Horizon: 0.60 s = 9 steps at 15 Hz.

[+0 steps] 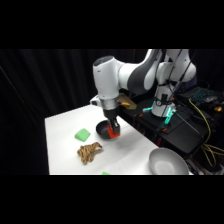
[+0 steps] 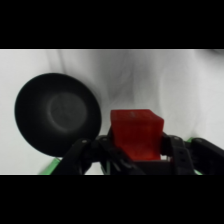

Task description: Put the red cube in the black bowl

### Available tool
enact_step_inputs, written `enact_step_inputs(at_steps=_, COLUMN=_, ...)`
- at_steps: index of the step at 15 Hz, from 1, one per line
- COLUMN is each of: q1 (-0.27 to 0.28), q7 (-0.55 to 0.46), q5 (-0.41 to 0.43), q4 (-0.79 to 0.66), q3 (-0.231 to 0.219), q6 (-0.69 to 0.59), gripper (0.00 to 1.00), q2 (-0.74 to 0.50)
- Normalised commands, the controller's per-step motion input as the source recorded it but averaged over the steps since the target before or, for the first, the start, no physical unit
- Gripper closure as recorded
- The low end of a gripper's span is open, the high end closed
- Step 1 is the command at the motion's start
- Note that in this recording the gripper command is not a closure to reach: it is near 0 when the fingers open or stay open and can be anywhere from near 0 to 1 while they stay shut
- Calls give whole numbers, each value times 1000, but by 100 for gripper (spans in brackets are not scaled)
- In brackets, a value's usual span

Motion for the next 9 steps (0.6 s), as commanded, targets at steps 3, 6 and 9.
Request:
enact_step_inputs(at_steps=3, q1=-186, q7=-312, q5=93, q4=-102, q3=-51, q6=-50, gripper=100, q2=-163)
enact_step_inputs(at_steps=6, q1=-69, q7=-136, q5=64, q4=-41, q3=-20, q6=-35, gripper=100, q2=-82)
enact_step_inputs(at_steps=9, q1=-19, q7=-22, q5=51, q4=90, q3=-21, q6=30, gripper=100, q2=123)
